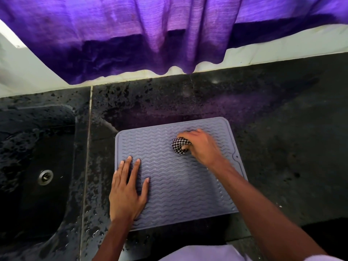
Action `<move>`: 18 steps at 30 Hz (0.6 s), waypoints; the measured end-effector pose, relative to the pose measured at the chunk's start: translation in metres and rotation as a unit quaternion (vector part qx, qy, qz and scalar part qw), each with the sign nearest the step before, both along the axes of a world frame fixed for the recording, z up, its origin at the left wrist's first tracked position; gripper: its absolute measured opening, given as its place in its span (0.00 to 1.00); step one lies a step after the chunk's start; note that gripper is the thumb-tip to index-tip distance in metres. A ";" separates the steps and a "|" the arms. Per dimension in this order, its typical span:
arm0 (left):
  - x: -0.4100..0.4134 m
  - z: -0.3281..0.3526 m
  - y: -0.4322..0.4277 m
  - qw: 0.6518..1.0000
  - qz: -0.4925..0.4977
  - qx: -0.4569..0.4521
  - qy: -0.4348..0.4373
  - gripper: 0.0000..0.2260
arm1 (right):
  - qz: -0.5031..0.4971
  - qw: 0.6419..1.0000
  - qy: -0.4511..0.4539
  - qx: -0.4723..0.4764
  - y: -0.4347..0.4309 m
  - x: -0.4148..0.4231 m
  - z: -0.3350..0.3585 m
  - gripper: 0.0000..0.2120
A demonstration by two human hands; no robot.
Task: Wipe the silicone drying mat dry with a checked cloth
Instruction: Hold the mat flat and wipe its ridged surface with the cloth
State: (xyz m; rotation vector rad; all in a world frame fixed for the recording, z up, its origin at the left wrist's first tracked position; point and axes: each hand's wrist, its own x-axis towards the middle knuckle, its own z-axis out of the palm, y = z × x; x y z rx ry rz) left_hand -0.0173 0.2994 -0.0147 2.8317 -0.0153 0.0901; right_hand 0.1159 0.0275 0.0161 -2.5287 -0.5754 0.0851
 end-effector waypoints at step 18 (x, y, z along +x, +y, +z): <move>-0.001 0.001 -0.003 1.000 0.007 0.006 0.005 0.31 | -0.178 0.982 -0.048 -0.033 -0.082 -0.010 0.036 0.20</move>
